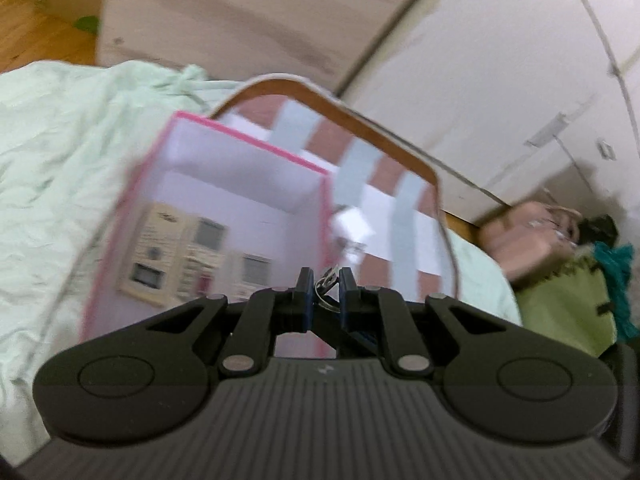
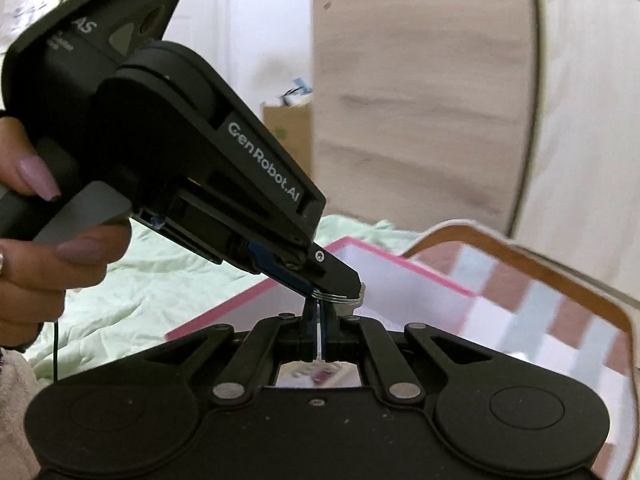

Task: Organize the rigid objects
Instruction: 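Carry the keys into the pink box and open the left gripper, then reach the left gripper to the white plug charger and close on it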

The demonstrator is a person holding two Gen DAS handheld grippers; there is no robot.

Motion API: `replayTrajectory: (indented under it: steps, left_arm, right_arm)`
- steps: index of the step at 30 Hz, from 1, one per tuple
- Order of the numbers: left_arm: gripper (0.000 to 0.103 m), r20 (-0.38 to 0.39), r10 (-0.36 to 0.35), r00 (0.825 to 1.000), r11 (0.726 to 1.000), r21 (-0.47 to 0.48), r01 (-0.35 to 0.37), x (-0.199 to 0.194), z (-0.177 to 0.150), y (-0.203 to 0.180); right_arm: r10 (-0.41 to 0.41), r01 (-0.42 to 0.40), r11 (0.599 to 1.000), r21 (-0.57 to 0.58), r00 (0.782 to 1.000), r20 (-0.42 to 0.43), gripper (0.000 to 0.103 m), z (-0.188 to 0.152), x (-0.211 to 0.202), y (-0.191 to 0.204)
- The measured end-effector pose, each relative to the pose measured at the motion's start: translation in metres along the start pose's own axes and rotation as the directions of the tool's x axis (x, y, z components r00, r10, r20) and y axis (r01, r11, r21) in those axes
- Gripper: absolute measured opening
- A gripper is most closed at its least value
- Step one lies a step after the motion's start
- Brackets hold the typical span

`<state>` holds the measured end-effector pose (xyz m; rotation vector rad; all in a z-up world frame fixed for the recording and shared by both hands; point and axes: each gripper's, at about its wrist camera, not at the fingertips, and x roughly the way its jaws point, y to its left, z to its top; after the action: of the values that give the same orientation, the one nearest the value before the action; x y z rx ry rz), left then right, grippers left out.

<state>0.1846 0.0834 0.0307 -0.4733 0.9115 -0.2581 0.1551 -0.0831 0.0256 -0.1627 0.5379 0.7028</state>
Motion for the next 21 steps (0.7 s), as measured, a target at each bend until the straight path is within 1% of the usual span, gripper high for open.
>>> replayTrajectory:
  steps: [2, 7, 11, 12, 13, 14, 15, 16, 17, 19, 21]
  left_arm:
    - [0.011, -0.002, 0.016, 1.0, 1.0, -0.011, -0.016, 0.009, 0.002, 0.016]
    - [0.011, -0.032, 0.059, 0.998, 0.996, -0.067, -0.061, 0.044, 0.004, 0.05]
    - [0.011, -0.036, 0.066, 0.997, 0.993, -0.094, -0.069, 0.064, 0.004, 0.066]
    - [0.011, -0.033, 0.066, 0.997, 0.994, -0.089, -0.069, 0.07, 0.004, 0.07]
    - [0.011, -0.03, 0.077, 0.997, 0.994, -0.08, -0.08, 0.074, 0.004, 0.072]
    - [0.011, -0.029, 0.101, 0.994, 0.993, -0.056, -0.103, 0.081, 0.003, 0.075]
    - [0.012, -0.03, 0.136, 0.99, 0.99, -0.04, -0.137, 0.086, 0.002, 0.078]
    - [0.012, -0.043, 0.172, 0.984, 0.984, -0.034, -0.173, 0.092, 0.0, 0.083]
    - [0.012, -0.056, 0.179, 0.982, 0.983, -0.038, -0.182, 0.094, -0.002, 0.086]
    - [0.012, -0.077, 0.156, 0.985, 0.985, -0.062, -0.161, 0.094, -0.004, 0.093]
    - [0.012, -0.079, 0.144, 0.986, 0.987, -0.058, -0.149, 0.09, -0.004, 0.092]
  right_arm:
    - [0.033, -0.033, 0.999, 0.016, 0.999, -0.033, 0.004, -0.001, 0.019, -0.004]
    - [0.063, -0.064, 0.998, -0.005, 0.99, -0.126, 0.004, -0.011, 0.072, -0.014]
    - [0.059, -0.064, 0.998, -0.021, 0.982, -0.181, 0.004, -0.015, 0.1, -0.019]
    - [0.047, -0.054, 0.998, -0.029, 0.981, -0.191, 0.005, -0.017, 0.107, -0.02]
    - [0.034, -0.041, 0.999, -0.033, 0.979, -0.203, 0.009, -0.018, 0.114, -0.022]
    - [0.034, -0.043, 0.998, -0.035, 0.974, -0.224, 0.009, -0.02, 0.121, -0.017]
    - [0.035, -0.047, 0.998, -0.037, 0.965, -0.259, 0.013, -0.022, 0.126, -0.018]
    - [0.032, -0.044, 0.998, -0.034, 0.955, -0.296, 0.014, -0.026, 0.129, -0.021]
    - [0.015, -0.022, 0.999, -0.023, 0.957, -0.291, 0.016, -0.028, 0.128, -0.024]
    - [0.007, -0.003, 1.0, 0.013, 0.964, -0.267, 0.026, -0.033, 0.116, -0.032]
    - [0.008, -0.001, 1.0, 0.027, 0.97, -0.245, 0.027, -0.034, 0.099, -0.036]
